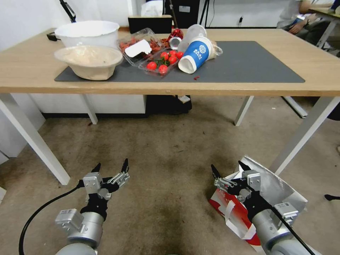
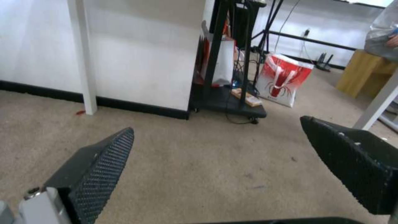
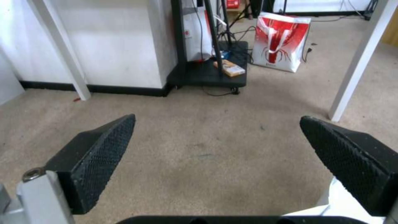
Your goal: Pick up the food delivery bag from the floor and place it on the table.
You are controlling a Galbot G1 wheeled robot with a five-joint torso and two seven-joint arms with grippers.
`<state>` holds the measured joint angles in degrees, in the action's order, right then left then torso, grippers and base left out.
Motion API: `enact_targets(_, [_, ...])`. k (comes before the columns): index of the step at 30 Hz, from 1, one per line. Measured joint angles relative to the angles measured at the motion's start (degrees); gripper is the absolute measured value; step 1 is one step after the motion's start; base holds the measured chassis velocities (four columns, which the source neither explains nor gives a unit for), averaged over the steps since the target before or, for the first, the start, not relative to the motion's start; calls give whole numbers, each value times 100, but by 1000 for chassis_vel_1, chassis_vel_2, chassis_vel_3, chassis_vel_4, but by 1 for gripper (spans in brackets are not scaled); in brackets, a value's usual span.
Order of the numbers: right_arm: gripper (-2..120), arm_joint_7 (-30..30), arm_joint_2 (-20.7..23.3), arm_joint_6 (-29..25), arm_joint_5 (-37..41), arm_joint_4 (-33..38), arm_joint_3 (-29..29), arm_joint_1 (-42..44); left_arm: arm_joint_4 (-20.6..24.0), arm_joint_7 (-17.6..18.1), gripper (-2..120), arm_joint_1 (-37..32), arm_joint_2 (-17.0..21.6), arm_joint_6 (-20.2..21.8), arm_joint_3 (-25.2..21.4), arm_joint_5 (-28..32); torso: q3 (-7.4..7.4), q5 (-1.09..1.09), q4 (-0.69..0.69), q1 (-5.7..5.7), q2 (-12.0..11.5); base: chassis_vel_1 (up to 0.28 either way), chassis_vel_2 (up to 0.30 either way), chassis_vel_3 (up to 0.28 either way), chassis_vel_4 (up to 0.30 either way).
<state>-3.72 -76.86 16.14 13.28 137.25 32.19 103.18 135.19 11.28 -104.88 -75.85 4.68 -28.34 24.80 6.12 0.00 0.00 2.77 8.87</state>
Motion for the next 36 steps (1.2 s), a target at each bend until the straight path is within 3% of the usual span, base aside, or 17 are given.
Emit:
enact_targets(28, [100,10,70,-28,20,-38,10,41,14,-36,100,-32,-9,-5,15,-25,-556,0,0,-63,-616,0,0,0,0])
enact_targets(36, [100,13,75,-51,32,-50,12,34,6,-42,100,-17,-20,-5,35,-30,-612,0,0,-85,-752,0,0,0,0])
